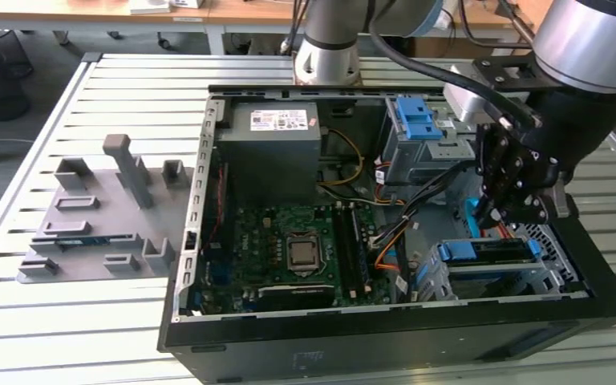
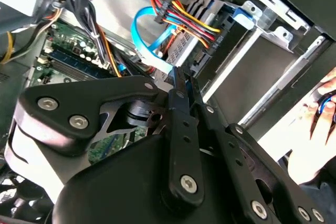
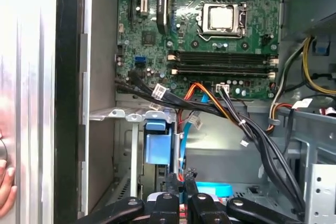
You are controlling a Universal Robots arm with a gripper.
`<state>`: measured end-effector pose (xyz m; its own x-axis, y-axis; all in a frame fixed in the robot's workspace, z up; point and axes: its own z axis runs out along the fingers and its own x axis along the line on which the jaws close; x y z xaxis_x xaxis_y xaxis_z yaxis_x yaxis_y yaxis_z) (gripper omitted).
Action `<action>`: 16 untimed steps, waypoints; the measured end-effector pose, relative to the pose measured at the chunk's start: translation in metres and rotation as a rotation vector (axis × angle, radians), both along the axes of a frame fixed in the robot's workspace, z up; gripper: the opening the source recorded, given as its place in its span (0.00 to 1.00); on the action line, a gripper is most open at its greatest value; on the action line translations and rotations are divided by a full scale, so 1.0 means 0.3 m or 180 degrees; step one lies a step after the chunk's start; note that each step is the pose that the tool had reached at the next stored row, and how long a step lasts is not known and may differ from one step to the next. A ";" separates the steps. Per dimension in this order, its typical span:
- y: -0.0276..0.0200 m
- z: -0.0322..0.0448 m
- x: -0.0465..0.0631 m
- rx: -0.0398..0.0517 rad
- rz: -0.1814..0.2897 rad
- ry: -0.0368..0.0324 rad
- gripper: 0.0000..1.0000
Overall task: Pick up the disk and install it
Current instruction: 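Insert the second disk wire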
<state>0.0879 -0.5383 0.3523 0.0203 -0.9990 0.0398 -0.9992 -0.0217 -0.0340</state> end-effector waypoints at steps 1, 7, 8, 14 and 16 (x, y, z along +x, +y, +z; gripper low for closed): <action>-0.003 -0.004 0.003 0.0000 0.0000 0.0007 0.16; -0.021 -0.026 0.017 0.0000 -0.0001 0.0051 0.16; -0.028 -0.029 0.017 0.0000 -0.0002 0.0053 0.16; -0.039 -0.034 0.017 0.0000 -0.0004 0.0055 0.16; -0.039 -0.034 0.021 0.0000 -0.0004 0.0056 0.16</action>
